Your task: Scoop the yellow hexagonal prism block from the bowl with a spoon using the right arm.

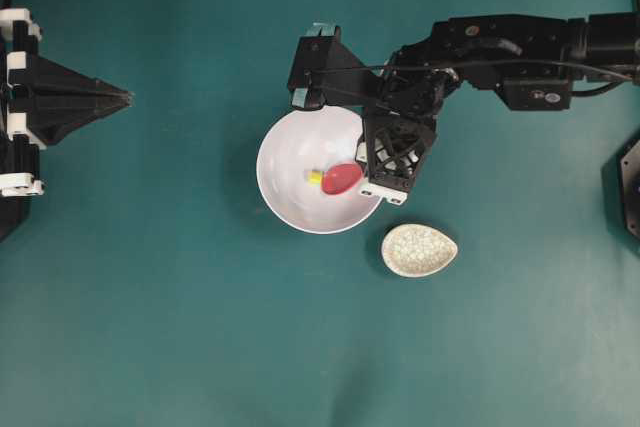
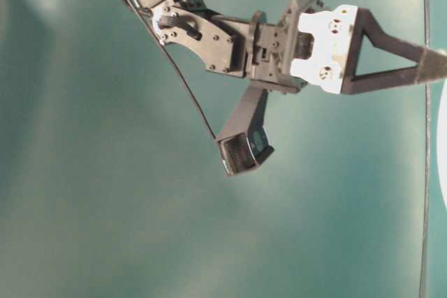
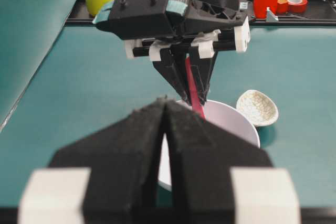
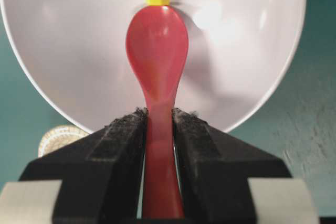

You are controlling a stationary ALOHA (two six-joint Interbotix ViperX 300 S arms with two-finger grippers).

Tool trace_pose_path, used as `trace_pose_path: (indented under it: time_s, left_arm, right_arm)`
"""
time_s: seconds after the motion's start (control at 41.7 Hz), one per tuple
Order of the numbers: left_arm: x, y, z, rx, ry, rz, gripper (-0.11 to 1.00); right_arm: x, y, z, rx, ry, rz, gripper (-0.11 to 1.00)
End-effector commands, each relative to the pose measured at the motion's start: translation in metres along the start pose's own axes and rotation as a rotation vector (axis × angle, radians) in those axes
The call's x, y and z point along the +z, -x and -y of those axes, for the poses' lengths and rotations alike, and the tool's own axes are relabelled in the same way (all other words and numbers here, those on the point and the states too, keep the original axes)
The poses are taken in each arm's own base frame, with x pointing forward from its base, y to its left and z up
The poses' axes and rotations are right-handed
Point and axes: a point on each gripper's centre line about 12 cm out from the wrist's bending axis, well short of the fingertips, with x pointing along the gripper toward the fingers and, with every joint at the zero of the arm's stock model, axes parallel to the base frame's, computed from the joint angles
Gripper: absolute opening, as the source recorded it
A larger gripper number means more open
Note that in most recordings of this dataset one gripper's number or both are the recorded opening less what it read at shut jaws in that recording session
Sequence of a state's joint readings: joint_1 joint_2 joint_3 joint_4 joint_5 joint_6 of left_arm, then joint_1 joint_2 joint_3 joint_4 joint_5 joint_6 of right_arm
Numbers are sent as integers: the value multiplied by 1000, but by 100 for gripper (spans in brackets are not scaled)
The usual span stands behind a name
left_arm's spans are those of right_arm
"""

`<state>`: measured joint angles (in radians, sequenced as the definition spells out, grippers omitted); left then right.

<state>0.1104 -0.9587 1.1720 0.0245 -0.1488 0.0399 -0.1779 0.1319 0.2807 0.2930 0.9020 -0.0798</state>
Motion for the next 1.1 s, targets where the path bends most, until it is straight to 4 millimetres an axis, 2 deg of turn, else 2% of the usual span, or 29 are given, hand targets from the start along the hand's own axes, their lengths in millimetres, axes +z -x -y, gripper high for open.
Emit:
trace_pose_path:
  time_s: [0.0,0.552,1.08]
  left_arm:
    - [8,-1,-1,4,-4,23,0]
    - [9,-1,-1,4,-4,26,0]
    - [8,-1,-1,4,-4,23,0]
  right_arm:
    - [9,11,-5,3,14,54,23]
    - [27,12,-5,-3,10,203,23]
    - [32,15,-7,0,10,267,23]
